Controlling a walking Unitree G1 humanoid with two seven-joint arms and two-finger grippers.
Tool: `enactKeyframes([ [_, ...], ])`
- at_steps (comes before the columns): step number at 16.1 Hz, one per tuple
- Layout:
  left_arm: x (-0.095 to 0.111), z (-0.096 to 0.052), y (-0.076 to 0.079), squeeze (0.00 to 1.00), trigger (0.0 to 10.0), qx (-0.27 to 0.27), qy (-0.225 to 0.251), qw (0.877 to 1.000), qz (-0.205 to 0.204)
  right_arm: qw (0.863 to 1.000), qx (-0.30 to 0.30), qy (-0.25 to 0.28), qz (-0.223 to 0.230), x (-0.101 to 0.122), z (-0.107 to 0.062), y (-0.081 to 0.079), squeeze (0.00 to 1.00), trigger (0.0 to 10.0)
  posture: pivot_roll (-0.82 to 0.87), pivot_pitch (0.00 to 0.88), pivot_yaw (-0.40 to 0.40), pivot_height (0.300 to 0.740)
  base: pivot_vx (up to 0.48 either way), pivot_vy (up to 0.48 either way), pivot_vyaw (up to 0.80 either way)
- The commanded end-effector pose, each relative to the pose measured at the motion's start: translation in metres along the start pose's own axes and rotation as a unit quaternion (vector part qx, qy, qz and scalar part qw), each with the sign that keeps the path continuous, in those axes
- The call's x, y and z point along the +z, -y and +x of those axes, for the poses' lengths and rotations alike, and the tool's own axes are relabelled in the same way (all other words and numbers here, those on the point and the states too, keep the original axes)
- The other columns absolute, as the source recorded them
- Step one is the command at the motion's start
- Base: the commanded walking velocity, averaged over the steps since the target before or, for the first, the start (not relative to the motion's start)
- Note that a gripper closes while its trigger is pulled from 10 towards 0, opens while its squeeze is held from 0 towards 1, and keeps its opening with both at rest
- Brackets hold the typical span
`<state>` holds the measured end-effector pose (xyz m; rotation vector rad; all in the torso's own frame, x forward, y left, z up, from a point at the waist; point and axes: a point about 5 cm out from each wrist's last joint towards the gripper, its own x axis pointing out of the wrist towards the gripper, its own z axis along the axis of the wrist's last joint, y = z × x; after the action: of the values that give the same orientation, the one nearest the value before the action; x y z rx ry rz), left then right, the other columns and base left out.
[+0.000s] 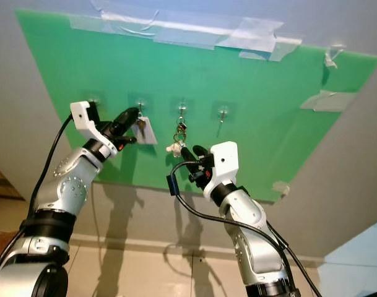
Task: Hang keys on a hook
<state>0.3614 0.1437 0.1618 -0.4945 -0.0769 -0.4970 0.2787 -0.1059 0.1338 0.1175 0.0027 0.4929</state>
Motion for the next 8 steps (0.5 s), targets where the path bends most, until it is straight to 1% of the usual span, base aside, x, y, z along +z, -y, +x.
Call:
enactKeyframes([
  [1, 0.002, -0.001, -0.007, 0.00, 10.0, 0.020, 0.007, 1.000, -0.018, 1.000, 0.000, 0.006, -0.003, 0.004, -0.001, -0.001, 0.00, 10.0, -0.12, 0.000, -0.013, 0.740, 0.000, 0.000, 0.00],
  [3, -0.001, -0.001, -0.010, 0.00, 10.0, 0.028, 0.005, 0.999, -0.031, 1.000, -0.001, 0.005, -0.002, 0.003, -0.001, -0.001, 0.00, 10.0, -0.11, 0.000, -0.012, 0.740, 0.000, 0.000, 0.00],
  [5, -0.004, -0.002, -0.011, 0.00, 10.0, 0.031, 0.002, 0.999, -0.034, 1.000, -0.001, 0.004, -0.002, 0.003, -0.001, -0.001, 0.00, 10.0, -0.11, 0.000, -0.012, 0.740, 0.000, 0.000, 0.00],
  [6, -0.005, -0.002, -0.012, 0.00, 10.0, 0.033, -0.001, 0.999, -0.033, 1.000, -0.001, 0.003, -0.002, 0.003, -0.001, -0.001, 0.00, 10.0, -0.11, 0.000, -0.013, 0.740, 0.000, 0.000, 0.00],
  [8, -0.011, -0.002, -0.013, 0.00, 10.0, 0.042, -0.023, 0.999, -0.013, 1.000, -0.001, 0.002, -0.002, 0.003, -0.001, -0.001, 0.00, 10.0, -0.11, 0.000, -0.012, 0.740, 0.000, 0.000, 0.00],
])
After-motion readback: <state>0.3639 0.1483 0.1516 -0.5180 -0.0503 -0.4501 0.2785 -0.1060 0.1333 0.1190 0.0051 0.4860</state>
